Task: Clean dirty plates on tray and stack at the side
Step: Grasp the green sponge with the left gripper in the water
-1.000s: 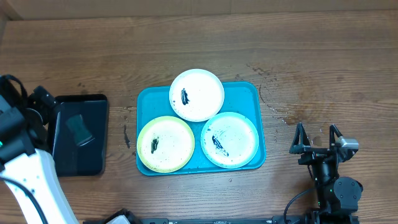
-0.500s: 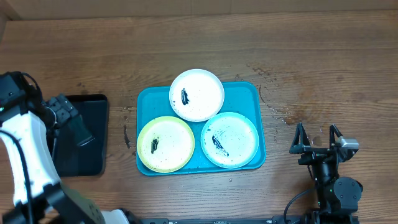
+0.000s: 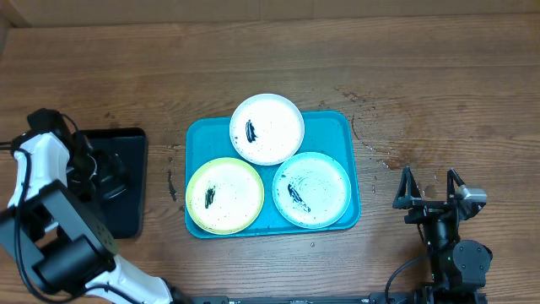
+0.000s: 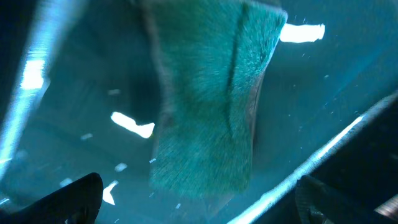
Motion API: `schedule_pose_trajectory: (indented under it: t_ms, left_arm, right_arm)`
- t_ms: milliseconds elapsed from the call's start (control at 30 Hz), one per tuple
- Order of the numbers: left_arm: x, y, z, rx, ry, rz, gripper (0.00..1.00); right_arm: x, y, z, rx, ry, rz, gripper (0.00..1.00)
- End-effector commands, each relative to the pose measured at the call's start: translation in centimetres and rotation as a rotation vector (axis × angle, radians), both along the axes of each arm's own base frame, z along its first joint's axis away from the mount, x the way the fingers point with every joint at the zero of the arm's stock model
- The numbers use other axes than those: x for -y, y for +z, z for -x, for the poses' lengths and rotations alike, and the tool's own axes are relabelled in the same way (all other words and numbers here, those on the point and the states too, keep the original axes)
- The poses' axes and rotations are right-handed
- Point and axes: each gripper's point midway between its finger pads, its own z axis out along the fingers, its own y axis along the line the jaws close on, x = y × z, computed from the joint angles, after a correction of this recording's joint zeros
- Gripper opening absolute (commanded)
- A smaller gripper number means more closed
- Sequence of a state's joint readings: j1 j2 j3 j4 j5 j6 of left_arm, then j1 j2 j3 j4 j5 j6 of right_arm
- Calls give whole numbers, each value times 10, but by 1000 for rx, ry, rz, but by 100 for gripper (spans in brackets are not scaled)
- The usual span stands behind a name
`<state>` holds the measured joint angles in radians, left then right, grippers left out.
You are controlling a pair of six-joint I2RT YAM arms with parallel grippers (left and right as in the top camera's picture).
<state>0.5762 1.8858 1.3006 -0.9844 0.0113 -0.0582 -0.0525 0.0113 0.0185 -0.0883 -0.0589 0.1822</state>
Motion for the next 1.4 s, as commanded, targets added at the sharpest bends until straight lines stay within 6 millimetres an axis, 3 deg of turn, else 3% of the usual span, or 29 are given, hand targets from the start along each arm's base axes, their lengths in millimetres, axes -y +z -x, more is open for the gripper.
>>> schedule_pose_trajectory:
  t_ms: [0,133,433,567,767,800,1133,1200,1267,1333,1367]
  left_arm:
    - [8,-19,-3,-21,-61,74,98]
    - [9,-33,-1,-46,-93,93,96]
    - [3,-37,-3,-45,-101,67,70]
    - [-5,-37,-3,-52,-102,26,44]
    - [-7,-37,-4,-51,-102,14,15]
    - [-8,-37,-5,-49,-102,13,4]
    - [-13,-38,-12,-20,-102,-9,6]
    - [-16,-38,-17,0,-101,-23,46]
    - [-19,-37,-22,19,-101,-37,57]
    - [-21,-37,-25,31,-101,-46,80]
    - [-23,-37,-28,41,-101,-53,81]
  right_arm:
    - [4,-2,0,3,-19,8,100]
    - [4,-2,0,3,-19,8,100]
    - [4,-2,0,3,-19,8,100]
    - [4,-2,0,3,-19,8,100]
    - [4,-2,0,3,-19,8,100]
    - [4,-2,0,2,-18,8,100]
    - [4,-2,0,3,-19,8,100]
    - [4,-2,0,3,-19,8,100]
    - [4,-2,0,3,-19,8,100]
    - [4,-2,0,2,-18,8,100]
    - [4,-2,0,3,-19,8,100]
